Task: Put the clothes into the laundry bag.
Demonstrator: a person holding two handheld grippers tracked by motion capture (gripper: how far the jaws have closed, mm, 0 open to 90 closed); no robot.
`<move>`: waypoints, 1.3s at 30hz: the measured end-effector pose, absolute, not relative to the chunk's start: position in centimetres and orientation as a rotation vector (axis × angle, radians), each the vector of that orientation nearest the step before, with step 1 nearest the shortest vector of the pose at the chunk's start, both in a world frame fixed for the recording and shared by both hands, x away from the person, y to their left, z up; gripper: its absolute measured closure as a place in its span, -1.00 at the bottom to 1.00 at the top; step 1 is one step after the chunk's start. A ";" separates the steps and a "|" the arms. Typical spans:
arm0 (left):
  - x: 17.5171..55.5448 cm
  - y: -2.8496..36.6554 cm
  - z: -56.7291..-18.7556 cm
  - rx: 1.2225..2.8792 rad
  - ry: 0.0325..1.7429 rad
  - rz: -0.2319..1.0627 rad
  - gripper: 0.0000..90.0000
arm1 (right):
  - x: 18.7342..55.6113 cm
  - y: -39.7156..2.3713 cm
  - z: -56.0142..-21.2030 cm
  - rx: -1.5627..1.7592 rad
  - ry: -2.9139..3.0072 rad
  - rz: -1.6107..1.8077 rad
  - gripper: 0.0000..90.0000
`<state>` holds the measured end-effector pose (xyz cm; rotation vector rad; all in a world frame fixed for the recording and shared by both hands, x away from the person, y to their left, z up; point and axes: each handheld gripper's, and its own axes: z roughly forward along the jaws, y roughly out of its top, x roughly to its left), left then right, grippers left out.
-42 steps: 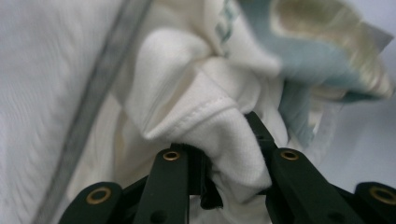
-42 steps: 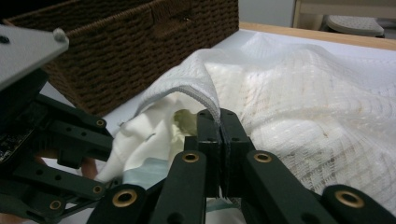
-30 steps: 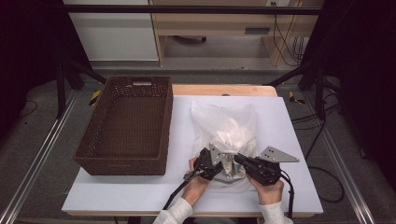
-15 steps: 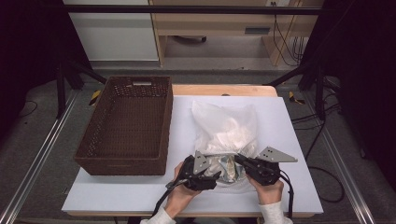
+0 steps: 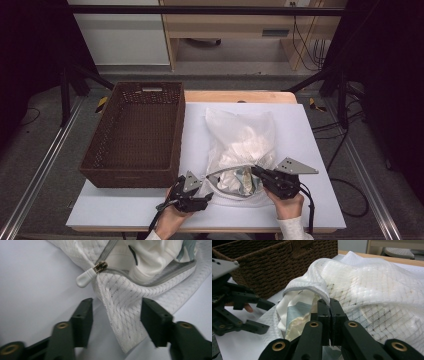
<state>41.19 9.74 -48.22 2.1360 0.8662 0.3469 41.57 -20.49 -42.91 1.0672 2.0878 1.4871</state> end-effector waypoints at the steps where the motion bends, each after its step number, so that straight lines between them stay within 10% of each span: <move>1: 41.4 9.9 -48.5 2.131 0.871 0.319 0.15 | 41.6 -20.5 -42.9 1.066 2.088 1.484 0.97; 8: 41.3 10.2 -48.5 2.130 0.858 0.304 0.83 | 41.6 -20.3 -43.1 1.068 2.087 1.463 0.91; 23: 40.8 9.9 -48.8 2.139 0.835 0.381 0.92 | 37.8 -20.4 -41.8 1.041 2.083 1.451 0.07; 39: 40.8 9.9 -48.8 2.140 0.834 0.389 0.93 | 40.5 -16.8 -47.0 1.174 2.232 1.291 0.77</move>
